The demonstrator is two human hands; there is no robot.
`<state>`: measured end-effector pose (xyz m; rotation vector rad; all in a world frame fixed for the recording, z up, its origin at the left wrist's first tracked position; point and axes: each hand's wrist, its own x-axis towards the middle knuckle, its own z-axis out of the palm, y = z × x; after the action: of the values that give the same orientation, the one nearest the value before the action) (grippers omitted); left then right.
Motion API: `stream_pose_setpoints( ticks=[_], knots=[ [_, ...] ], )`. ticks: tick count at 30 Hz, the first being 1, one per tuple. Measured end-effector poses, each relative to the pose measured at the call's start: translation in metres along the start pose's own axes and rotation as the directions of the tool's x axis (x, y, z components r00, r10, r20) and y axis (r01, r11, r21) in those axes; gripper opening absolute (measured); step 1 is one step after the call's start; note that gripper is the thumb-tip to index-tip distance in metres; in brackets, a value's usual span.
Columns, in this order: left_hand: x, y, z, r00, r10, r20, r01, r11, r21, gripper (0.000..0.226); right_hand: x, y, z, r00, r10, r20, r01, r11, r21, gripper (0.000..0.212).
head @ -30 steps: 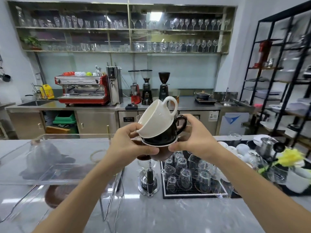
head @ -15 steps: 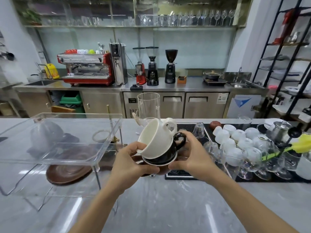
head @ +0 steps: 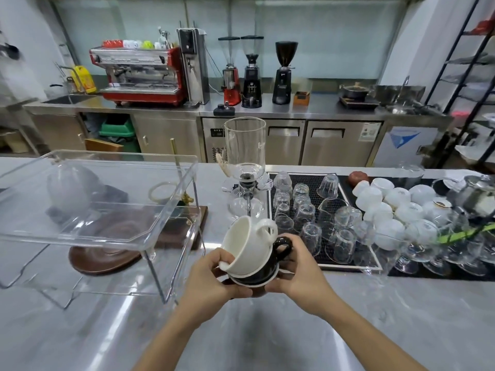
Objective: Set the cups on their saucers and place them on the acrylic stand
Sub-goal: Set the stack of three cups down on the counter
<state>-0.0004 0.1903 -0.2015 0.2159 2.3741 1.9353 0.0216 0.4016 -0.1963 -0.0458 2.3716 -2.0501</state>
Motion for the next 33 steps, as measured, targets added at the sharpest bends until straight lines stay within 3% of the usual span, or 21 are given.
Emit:
stream_pose_setpoints(
  ticks=[21, 33],
  knots=[
    [0.017, -0.059, 0.012, 0.995, -0.104, -0.004, 0.104, 0.994, 0.020, 0.052, 0.015, 0.045, 0.010, 0.992, 0.122, -0.044, -0.125, 0.989, -0.077, 0.087],
    [0.026, -0.070, 0.012, 0.995, -0.085, 0.053, 0.080, 0.993, 0.091, 0.052, 0.015, 0.062, 0.007, 0.990, 0.139, -0.040, -0.141, 0.988, -0.057, 0.086]
  ],
)
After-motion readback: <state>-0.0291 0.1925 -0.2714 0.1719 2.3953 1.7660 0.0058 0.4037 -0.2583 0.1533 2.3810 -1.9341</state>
